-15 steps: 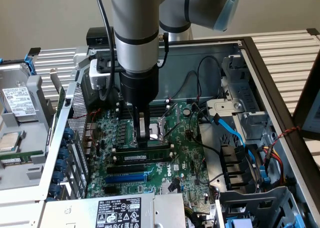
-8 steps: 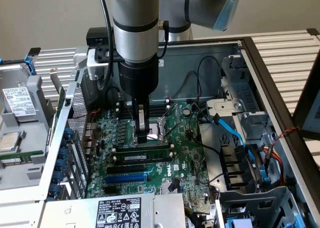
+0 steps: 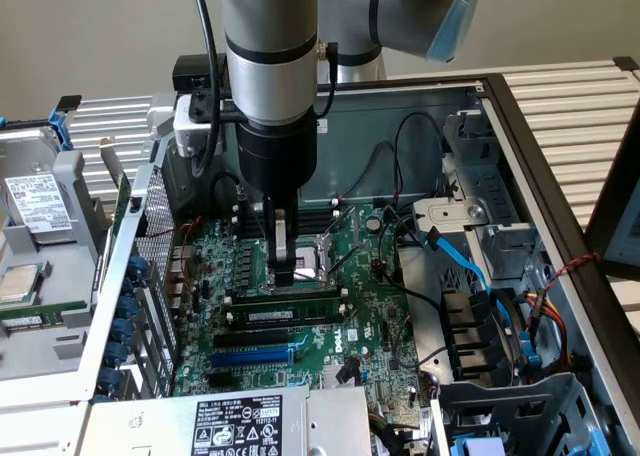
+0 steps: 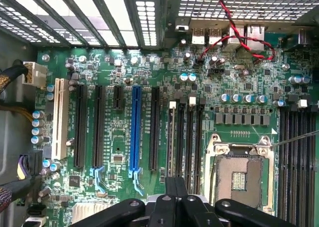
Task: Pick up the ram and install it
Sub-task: 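Press down the ram until it locks into place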
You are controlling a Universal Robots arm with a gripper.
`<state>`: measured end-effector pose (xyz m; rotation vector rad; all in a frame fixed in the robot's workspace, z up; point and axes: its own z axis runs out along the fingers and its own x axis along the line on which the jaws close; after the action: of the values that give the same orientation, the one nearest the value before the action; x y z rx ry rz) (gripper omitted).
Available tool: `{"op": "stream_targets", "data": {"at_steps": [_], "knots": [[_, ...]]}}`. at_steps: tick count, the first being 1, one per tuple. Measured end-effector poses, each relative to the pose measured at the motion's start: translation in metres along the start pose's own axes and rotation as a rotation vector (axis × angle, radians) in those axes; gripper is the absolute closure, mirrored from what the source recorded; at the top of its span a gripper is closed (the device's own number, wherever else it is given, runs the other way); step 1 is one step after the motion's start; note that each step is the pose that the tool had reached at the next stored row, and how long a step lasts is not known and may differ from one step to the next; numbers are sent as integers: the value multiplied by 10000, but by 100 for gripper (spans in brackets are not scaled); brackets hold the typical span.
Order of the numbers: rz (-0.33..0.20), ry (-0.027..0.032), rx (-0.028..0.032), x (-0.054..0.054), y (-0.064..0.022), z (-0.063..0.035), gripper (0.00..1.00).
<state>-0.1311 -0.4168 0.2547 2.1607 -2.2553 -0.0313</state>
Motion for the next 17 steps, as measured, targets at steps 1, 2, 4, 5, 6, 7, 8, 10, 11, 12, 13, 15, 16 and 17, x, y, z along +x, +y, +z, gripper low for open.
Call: {"op": "stream_targets", "data": {"at_steps": [1,2,4,5,6,7,8,10,11,12,13,15,16,17], "knots": [[166,-5,0,0,0,1,90],[331,-9,0,0,0,1,90],[668,-18,1,0,0,2,90],[835,-23,1,0,0,3,90],[1008,-28,1,0,0,4,90],[1171,-32,1,0,0,5,90],[1352,-37,2,0,0,6,90],[1684,-46,1,0,0,7,90],[1834,-49,1,0,0,7,90],[1994,-54,2,0,0,7,90],[2157,-58,2,0,0,7,90],[2505,-68,2,0,0,8,90],[2665,-72,2,0,0,7,90],[2813,-77,3,0,0,8,90]]}}
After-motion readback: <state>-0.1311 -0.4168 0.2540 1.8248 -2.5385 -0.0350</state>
